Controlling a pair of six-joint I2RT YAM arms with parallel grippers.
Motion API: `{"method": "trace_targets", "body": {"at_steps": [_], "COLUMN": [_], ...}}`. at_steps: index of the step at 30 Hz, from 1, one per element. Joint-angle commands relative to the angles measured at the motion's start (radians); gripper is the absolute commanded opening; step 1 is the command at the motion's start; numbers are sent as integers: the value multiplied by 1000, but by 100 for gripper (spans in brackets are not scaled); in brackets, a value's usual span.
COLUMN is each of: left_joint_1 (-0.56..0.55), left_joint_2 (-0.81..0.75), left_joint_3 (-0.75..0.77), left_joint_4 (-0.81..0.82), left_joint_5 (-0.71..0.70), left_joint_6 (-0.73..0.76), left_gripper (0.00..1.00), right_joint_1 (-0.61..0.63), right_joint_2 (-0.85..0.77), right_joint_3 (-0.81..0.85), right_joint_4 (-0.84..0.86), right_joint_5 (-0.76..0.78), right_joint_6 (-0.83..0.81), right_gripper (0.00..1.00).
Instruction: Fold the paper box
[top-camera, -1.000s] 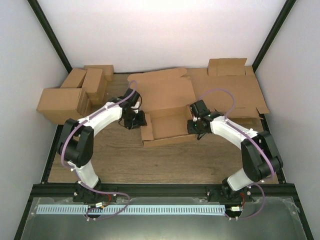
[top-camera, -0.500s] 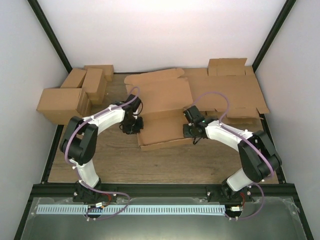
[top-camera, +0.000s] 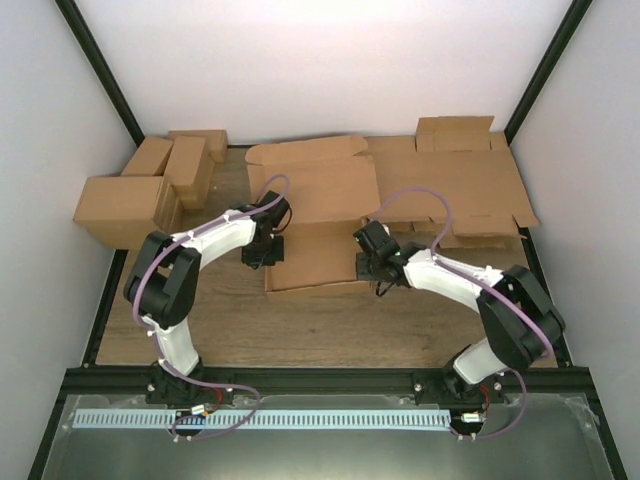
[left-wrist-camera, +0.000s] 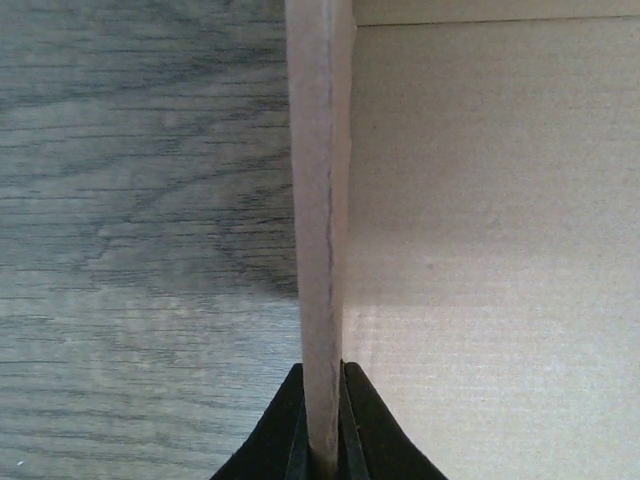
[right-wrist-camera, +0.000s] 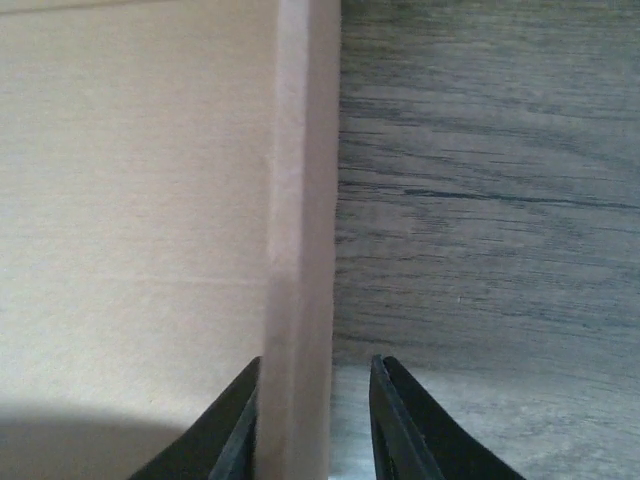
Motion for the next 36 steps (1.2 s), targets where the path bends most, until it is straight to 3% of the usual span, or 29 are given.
{"method": "trace_targets", "body": {"at_steps": [1,6,10,13,17,24,28,36], "left_joint_1": [2,-1,-8,-14,-16,-17,-17,-18], "left_joint_2": [38,35,28,22,-6,-19,-25,-43], "left_joint_3": [23,38,53,66,56,43,32,6], "left_joint_4": [-24,-14,-9,-10,11,33,37,50], "left_joint_5": [-95,-84,-99,-122,-117,-110,-105,-88], "left_joint_6": [42,85,113,135,159,177,187,194], "left_gripper": [4,4,4,4,4,4,4,4], "right_joint_1": [2,-59,-122,-193,-330,-439,-491,-507], "right_joint_2": [-92,-72,-119,-155,-134,64,215,487], "right_joint_3": [-31,27,30,41,113,361,550,878], "right_joint_4": [45,-19,5,21,11,-41,-75,-180], "right_joint_5": [-30,-127,-288,-417,-549,-543,-574,-570], "right_joint_6": [-33,-90,-140,-163,-173,-214,-267,-359], "right_gripper": [30,41,63,72,72,74,90,84]}}
